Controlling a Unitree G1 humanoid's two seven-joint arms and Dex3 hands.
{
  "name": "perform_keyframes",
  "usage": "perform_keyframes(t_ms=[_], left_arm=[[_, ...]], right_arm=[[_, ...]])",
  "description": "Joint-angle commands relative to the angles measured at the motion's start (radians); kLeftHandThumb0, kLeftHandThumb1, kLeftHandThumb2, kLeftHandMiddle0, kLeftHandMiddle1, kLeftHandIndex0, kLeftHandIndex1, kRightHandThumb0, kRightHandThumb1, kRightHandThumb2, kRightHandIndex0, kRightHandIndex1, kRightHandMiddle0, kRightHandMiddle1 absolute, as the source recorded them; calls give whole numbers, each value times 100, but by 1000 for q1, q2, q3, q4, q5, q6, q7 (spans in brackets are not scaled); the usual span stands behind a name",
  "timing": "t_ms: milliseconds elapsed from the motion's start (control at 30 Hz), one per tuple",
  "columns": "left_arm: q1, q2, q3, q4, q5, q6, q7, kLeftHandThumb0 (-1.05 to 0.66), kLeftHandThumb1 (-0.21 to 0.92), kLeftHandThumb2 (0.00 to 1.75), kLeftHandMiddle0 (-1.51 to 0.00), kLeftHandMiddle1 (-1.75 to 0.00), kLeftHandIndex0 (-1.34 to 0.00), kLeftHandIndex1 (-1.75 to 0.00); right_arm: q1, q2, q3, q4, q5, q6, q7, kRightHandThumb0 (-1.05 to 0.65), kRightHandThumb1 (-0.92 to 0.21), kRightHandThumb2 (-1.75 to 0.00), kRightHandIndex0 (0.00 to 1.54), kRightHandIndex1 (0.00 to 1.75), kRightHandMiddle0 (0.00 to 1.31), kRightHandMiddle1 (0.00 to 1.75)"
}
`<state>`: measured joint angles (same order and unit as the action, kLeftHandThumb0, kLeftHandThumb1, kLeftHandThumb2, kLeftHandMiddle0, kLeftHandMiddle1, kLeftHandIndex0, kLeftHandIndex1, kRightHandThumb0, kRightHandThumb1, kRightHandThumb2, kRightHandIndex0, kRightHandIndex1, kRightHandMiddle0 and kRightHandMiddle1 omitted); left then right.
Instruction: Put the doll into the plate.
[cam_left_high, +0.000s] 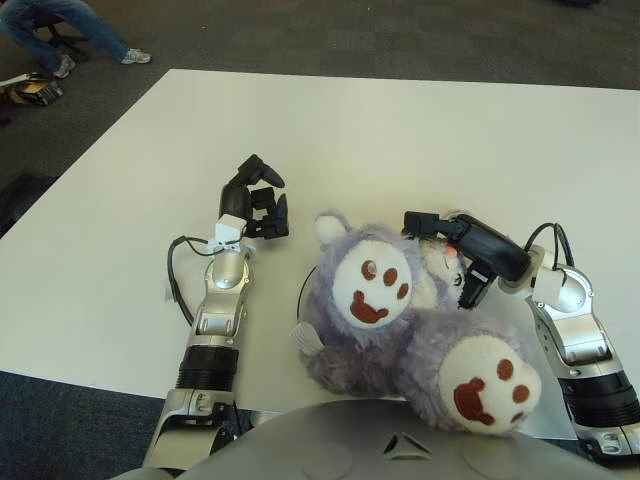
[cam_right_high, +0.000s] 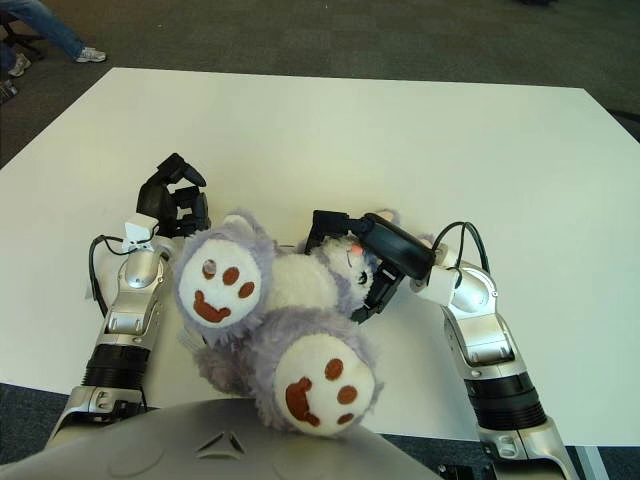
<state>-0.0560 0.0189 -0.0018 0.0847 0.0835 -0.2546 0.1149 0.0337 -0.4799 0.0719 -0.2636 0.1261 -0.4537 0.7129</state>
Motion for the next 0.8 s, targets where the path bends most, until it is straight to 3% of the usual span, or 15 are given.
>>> perform_keyframes(t_ms=[0,67,167,233,567,767], left_arm=[[114,-40,-20,67,14,8,22,-48,33,129,-129,-175,-60,-175],[115,-38,-23,66,20,8,26,-48,33,129,-129,-175,-60,-175],[116,-35,-25,65,20,10,24,-48,33,130,-129,-175,-60,-175],[116,-35,-27,64,17,12,20,-48,33,130,-128,-175,-60,-175],[116,-32,-32,65,-12,7,-7,-47,35,127,-126,-175,-58,-175],[116,-33,-32,68,-7,0,0,-47,36,126,-126,-175,-58,-175]], right_arm=[[-16,-27,-5,-9,-24,-7,-1,-28,-82,-40,38,115,37,145],[-16,-47,-6,-26,-40,16,5,-43,-59,-69,30,102,20,129],[-17,-73,-5,-47,-58,50,11,-51,-46,-84,22,91,7,120],[-17,-94,-5,-63,-65,77,18,-55,-43,-87,18,84,4,113],[-25,-158,-3,-131,-60,196,44,-65,-52,-76,10,41,0,78],[-47,-186,-9,-157,-34,244,70,-67,-54,-73,9,30,0,64]])
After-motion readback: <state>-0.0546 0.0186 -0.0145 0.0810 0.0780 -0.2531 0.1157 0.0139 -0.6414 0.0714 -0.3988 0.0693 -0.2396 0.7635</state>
